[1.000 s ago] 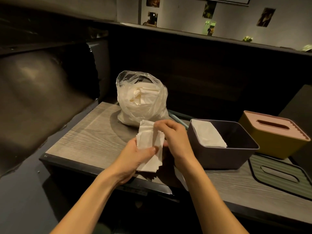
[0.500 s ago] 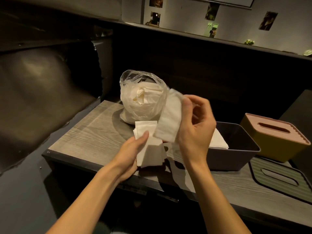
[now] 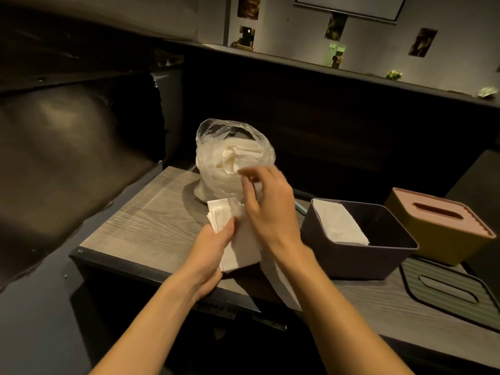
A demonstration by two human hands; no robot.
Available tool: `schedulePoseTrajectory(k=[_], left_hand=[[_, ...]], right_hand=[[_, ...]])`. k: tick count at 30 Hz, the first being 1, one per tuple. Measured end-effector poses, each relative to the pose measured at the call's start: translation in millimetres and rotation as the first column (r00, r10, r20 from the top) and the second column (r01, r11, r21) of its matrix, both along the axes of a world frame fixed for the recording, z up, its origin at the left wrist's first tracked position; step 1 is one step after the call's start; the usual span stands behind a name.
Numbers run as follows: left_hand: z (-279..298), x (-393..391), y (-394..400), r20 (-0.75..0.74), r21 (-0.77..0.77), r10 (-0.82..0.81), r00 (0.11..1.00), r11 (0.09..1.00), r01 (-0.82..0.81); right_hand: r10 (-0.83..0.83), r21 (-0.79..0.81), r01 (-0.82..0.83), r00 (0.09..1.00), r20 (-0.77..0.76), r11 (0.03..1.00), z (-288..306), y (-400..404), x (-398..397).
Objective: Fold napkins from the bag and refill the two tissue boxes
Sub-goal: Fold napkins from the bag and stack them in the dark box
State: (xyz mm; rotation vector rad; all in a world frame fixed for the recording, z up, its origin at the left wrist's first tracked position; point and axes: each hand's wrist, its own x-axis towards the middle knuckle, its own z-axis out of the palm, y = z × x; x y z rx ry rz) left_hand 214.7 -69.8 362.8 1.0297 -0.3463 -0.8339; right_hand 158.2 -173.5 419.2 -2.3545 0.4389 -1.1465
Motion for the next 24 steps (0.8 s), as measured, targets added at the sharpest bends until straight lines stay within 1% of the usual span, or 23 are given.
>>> schedulePoseTrajectory(k=[2,3,5,6,8,9,10,12,15,16,18,20,22,24], left_hand=[[1.3,-0.3,-0.6,0.001,0.008,-0.009,1.000,1.000,0.009],[0.9,-0.5,-1.1,0.016,0.015,-0.018,1.000,1.000,0.018],[1.2,-1.4,-1.6,0.044,0.023,-0.040,0.998,0.999,0.039],[2.0,-2.1,-1.1,0.052,0.024,-0.050,0.997,0.999,0.049],[2.4,-2.2,-0.7,0.050,0.031,-0.053,0.997,0.998,0.051],[2.2,-1.9,-0.6,0.039,0.041,-0.044,0.998,0.998,0.042],[2.1,-1.5,-0.3,0.031,0.055,-0.034,0.999,0.998,0.032],[2.1,-0.7,0.1,0.022,0.071,-0.025,0.999,0.997,0.024],[1.4,0.5,0.2,0.008,0.065,-0.031,0.999,0.997,0.031],[1.7,0.5,0.0,0.007,0.063,-0.033,0.999,0.998,0.033],[0.6,0.8,-0.1,0.007,0.058,-0.038,0.999,0.998,0.038],[0.8,-0.6,0.3,0.013,0.055,-0.043,0.999,0.998,0.042],[1.8,-1.5,1.3,0.013,0.050,-0.048,0.999,0.998,0.048],[2.6,-1.5,2.0,0.012,0.051,-0.055,0.998,0.997,0.054]], right_hand=[[0.019,-0.049,-0.019,1.000,0.000,0.999,19.8,-9.9,20.0],[0.033,-0.062,-0.035,0.999,-0.034,0.997,29.2,-16.1,30.9],[0.032,-0.076,-0.048,0.980,-0.195,0.996,45.5,-28.2,52.2],[-0.004,-0.103,-0.028,0.953,-0.303,0.994,51.5,-35.1,61.9],[-0.129,-0.182,0.043,0.858,-0.496,0.982,58.7,-47.1,74.7],[-0.172,-0.192,0.075,0.810,-0.561,0.978,59.5,-51.0,77.6],[-0.189,-0.184,0.097,0.782,-0.594,0.978,59.1,-53.5,78.8],[-0.179,-0.130,0.126,0.788,-0.590,0.983,55.7,-56.2,78.9],[-0.145,-0.006,0.163,0.858,-0.494,0.987,52.1,-56.4,76.0],[-0.144,0.012,0.169,0.876,-0.460,0.986,52.6,-55.8,73.6],[-0.168,-0.039,0.169,0.882,-0.440,0.985,53.5,-55.9,70.9],[-0.219,-0.148,0.168,0.850,-0.478,0.975,53.0,-57.1,69.2],[-0.254,-0.213,0.163,0.810,-0.529,0.963,52.8,-58.7,70.7],[-0.287,-0.272,0.162,0.803,-0.523,0.949,53.8,-60.2,70.7]])
